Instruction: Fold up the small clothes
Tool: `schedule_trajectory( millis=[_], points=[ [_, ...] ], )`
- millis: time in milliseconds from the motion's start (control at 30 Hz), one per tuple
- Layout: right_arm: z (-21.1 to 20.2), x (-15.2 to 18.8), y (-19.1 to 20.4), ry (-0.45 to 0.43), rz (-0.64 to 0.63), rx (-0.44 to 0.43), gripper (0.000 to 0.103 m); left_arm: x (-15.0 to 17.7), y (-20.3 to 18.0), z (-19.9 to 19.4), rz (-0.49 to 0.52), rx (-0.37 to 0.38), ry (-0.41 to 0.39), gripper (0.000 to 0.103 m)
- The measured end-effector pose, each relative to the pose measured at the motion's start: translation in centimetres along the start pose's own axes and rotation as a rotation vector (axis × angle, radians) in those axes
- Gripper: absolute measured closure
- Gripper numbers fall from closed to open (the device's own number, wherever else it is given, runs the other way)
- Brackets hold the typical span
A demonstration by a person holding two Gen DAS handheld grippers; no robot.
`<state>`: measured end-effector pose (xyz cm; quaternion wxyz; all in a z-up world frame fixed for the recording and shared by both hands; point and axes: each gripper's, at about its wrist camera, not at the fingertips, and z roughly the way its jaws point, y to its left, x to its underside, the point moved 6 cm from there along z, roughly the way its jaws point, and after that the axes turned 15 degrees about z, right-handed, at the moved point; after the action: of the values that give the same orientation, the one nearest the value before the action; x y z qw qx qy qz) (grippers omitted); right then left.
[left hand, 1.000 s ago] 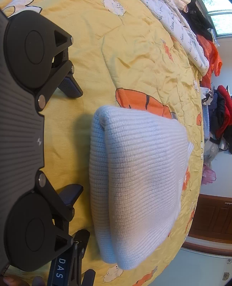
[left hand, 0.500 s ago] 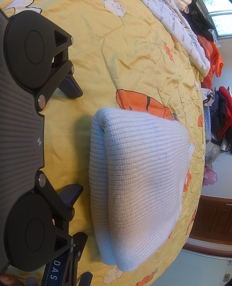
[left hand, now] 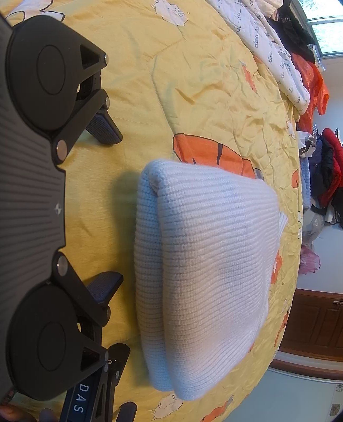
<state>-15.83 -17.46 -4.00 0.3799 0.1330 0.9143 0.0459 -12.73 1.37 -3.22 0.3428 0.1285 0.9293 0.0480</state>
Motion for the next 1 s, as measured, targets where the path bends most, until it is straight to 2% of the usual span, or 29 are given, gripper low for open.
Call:
schedule_trajectory(
  millis=[1000],
  points=[
    [-0.10, 0.08, -0.03, -0.009, 0.001, -0.002, 0.000, 0.17, -0.04, -0.03, 0.001, -0.002, -0.007, 0.000]
  ],
)
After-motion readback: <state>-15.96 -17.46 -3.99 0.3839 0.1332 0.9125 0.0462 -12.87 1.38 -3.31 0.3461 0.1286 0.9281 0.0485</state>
